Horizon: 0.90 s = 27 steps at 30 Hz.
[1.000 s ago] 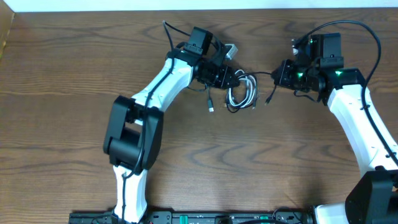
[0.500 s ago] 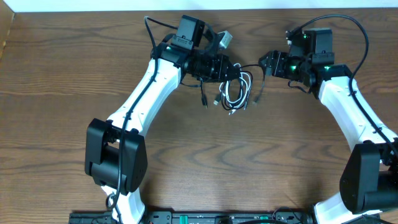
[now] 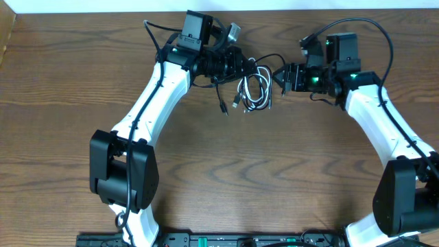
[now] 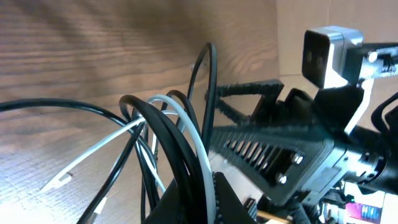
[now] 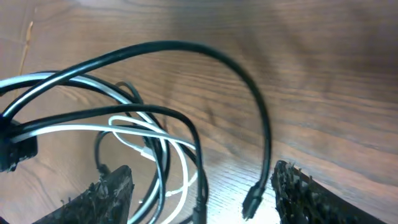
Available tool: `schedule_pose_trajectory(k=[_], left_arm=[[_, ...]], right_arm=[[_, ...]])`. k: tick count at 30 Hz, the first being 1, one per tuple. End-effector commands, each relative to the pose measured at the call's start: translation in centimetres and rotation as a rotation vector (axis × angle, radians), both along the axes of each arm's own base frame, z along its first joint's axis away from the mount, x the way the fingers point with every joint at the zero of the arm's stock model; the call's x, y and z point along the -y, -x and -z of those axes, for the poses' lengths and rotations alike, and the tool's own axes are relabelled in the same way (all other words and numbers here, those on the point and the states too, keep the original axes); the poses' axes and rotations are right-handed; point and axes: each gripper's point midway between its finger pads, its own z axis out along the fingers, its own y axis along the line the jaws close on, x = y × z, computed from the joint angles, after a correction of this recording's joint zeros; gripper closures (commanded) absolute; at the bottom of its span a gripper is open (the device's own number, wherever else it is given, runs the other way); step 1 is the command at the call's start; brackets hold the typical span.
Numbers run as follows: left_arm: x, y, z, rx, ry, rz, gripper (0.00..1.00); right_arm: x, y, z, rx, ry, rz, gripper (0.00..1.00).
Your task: Untangle cables
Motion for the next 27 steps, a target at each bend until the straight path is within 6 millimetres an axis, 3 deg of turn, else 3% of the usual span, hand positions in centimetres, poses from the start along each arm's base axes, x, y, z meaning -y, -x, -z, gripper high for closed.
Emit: schedule_pose_trajectory(k=[1,7,11,15,21,27], left_arm=[[-0.3,-0.2,-1.3,-0.032,0.041,-0.027,0.92],[-0.6,-0.4,-1.2,-0.048,0.039,-0.049,0.92],[-0.5,-0.5,-1.3,-0.043,0.041,-0.048,0.92],[-0.5,-0.8,-1.6,-0.023,0.048,-0.048,0.92],[-0.3,-1.2,-2.0,0.009,0.059,-0.047,0.92],[-0.3,-1.4,-2.2,0.021,0.064,-0.047,0.92]], right_arm=[[-0.6,-0.2,-1.4,0.053,-0.011,-0.040,0.34],[-2.8,0.6,-2.3,0.051,-0.084,-0.101,0.45],[-4.4,0.5,-2.6,-0.036,-0.154,-0.003,0.58],[-5.4,0.3,-2.0,-0.169,-0.220,0.165,0.56],[-6.9,0.2,-0.3,-0.311,-0.310,0.243,0.59],[-8.5,-1.2,-0.7,-0.312,-0.409,0.242,0.56]])
